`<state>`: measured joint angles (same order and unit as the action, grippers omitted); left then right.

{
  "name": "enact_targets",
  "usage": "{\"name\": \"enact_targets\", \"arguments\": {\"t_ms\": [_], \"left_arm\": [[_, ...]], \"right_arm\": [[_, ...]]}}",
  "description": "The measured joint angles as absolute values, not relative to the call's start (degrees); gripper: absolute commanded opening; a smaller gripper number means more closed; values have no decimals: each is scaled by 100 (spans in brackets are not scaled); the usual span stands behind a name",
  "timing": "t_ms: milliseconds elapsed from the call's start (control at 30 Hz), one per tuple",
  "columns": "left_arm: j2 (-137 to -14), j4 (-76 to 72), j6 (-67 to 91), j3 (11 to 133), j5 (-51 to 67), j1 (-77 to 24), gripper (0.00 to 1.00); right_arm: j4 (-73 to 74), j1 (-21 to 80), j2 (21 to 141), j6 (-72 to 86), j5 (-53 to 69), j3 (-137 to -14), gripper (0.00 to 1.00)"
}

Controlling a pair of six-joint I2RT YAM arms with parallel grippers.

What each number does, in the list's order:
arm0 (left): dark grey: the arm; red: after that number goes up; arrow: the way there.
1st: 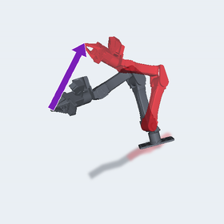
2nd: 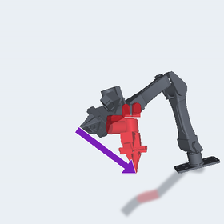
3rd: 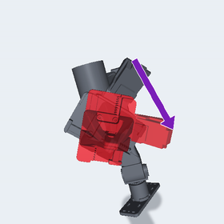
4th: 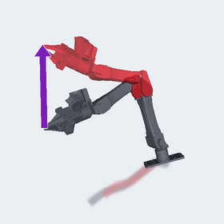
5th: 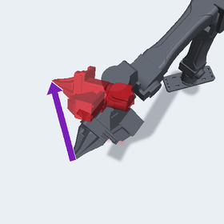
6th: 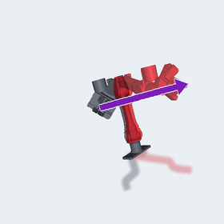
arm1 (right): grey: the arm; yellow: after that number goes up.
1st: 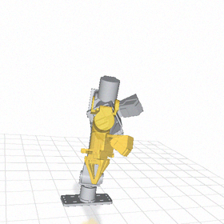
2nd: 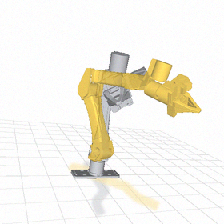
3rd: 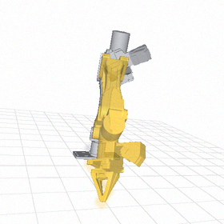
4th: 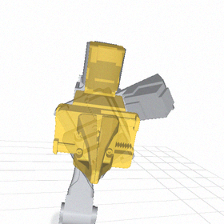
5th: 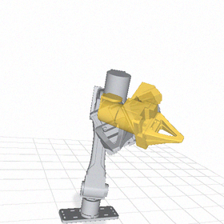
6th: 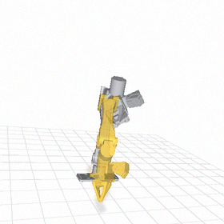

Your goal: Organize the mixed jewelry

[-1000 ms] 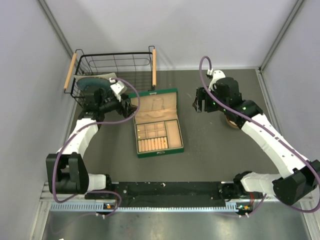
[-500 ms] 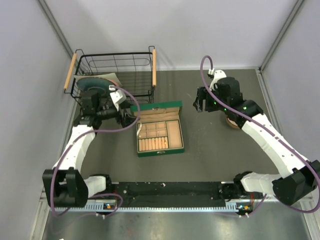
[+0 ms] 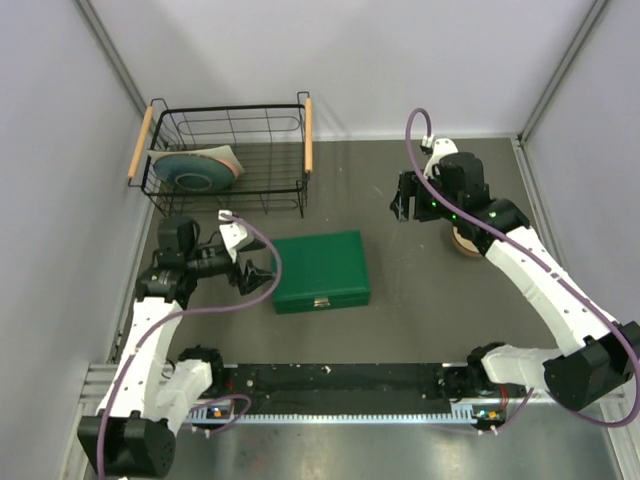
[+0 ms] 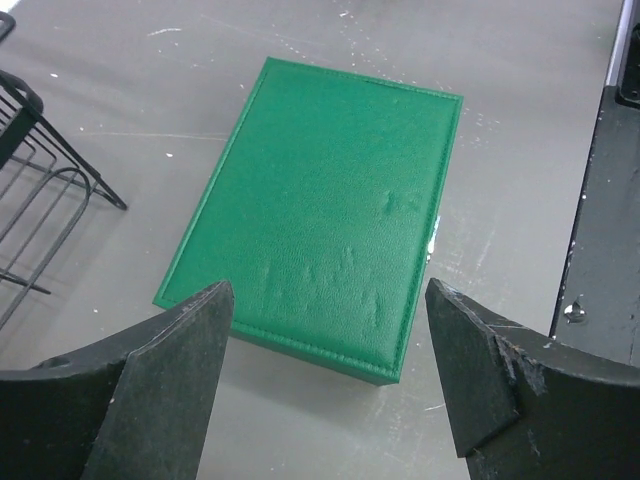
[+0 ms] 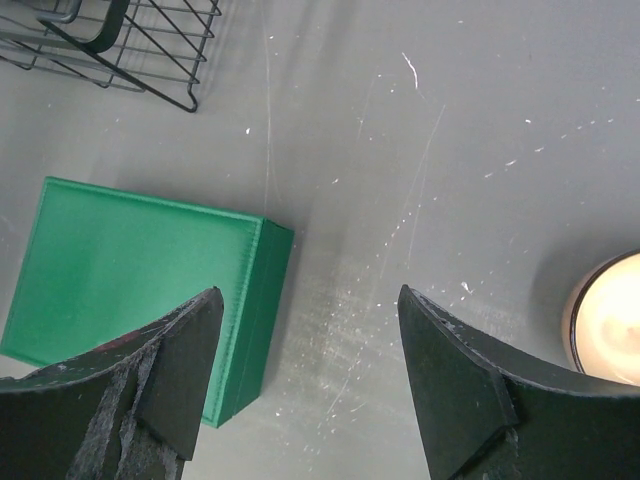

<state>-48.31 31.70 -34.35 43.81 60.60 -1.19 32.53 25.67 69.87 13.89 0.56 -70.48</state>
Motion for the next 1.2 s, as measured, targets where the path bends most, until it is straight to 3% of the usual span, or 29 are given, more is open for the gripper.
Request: {"name": "enact_targets", "arguments": {"t_ms": [533,967,1133,1200], "left_arm": [[-6980,1787,-2493,4488,2915,-2908,81],[-7312,1345,-2543,4427,2154,-3535,79],[-7159,1531,-2434,4506,1903,-3555,83],[-6956,1669,-2342,4569,1688,-3520,86]], "right_arm": [[3173,2425,6967,1166,-51,-6910,72],[3170,2241,6877,978,-228,-6901,72],[3197,2178,6877,823,-333,-6936,77],[3264,2123,6879,727,-388,-7017,93]]}}
